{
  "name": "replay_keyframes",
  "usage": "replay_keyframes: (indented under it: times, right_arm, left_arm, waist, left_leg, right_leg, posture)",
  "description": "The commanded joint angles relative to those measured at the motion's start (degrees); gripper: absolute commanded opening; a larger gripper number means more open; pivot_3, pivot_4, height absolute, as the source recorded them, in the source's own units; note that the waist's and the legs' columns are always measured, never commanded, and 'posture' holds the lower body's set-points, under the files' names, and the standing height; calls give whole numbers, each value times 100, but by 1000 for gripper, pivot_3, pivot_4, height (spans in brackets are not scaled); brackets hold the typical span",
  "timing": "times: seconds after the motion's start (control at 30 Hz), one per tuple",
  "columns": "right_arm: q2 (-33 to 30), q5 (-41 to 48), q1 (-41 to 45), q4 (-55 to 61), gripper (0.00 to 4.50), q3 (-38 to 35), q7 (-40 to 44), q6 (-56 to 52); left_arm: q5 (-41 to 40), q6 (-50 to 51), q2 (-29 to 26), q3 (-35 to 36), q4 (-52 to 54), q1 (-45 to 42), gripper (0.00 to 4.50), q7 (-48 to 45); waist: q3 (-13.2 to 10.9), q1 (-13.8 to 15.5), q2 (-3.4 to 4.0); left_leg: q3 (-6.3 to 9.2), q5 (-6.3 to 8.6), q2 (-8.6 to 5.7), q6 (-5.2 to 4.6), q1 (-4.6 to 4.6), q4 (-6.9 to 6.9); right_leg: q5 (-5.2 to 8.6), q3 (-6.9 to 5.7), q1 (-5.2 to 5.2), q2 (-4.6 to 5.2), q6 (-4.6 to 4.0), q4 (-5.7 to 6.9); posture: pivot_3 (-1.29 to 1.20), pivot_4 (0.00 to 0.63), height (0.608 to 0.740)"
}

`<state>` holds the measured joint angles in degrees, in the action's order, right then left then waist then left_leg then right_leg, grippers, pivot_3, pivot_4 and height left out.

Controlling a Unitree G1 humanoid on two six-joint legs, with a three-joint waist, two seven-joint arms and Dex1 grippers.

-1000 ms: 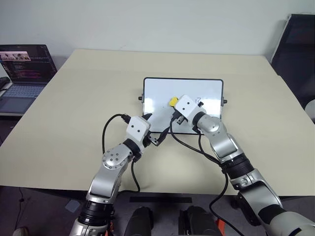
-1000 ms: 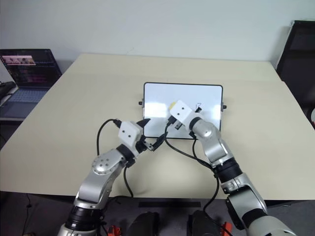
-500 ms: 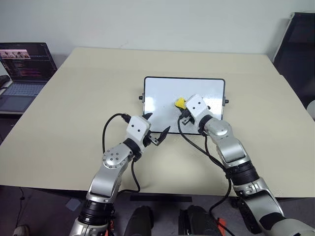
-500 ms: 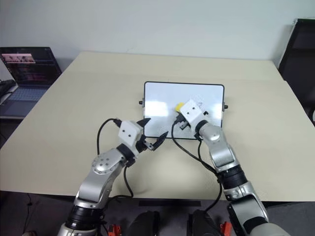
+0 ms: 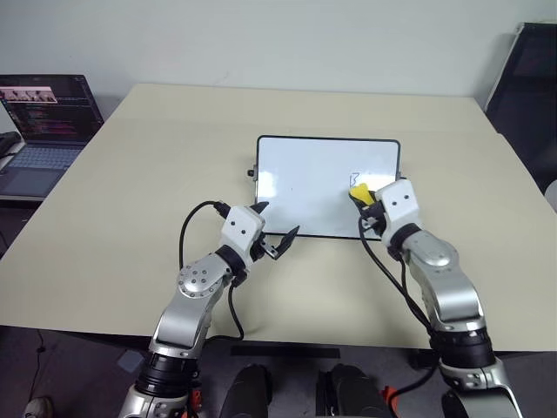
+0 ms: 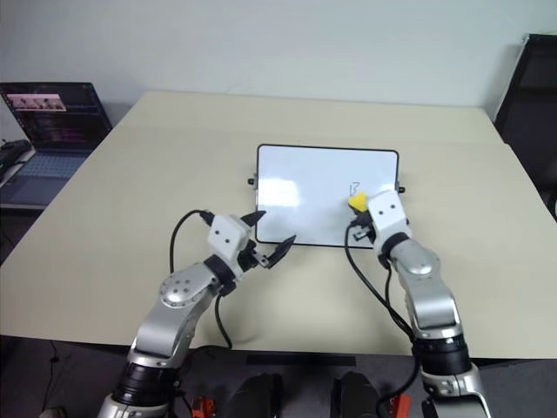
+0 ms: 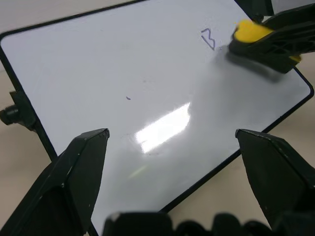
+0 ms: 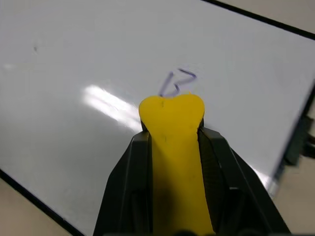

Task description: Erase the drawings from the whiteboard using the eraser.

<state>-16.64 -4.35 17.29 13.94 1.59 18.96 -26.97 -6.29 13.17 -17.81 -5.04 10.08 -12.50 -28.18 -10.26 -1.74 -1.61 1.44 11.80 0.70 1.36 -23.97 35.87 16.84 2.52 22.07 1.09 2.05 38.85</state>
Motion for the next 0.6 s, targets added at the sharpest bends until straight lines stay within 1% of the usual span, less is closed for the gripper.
replay_keyframes:
  times: [0.03,0.2,0.37,0.6]
  right_arm:
    - [-139,-115,-280,328,969,-207,-226,497]
    - [-287,-281,-631,225,969,-162,-377,1142]
    - [-224,-263,-648,237,969,-147,-474,1216]
    - [-298,-293,-645,184,969,-151,-488,1233]
  left_arm:
    - [-112,-201,-114,267,-74,-186,4500,-50]
    - [-126,-293,-182,280,-222,-287,4500,-175]
    - [-123,-364,-186,273,-341,-377,4500,-270]
    - [-108,-465,-195,285,-477,-426,4500,-333]
  waist:
    - [0,-7,0]
    - [0,-6,-1]
    - [-1,-3,-1]
    - [-1,0,-1]
  left_leg:
    - [0,0,0,0,0,0]
    - [-4,0,-2,0,-1,1]
    - [-1,0,0,0,0,2]
    - [-1,0,0,0,0,2]
  right_leg:
    - [0,0,0,-1,0,0]
    - [0,3,1,-1,1,0]
    - [0,1,0,-2,1,2]
    - [0,2,-1,-2,0,1]
  posture:
    - [0,150,740]
    - [0,150,740]
    - [0,150,740]
    - [0,150,740]
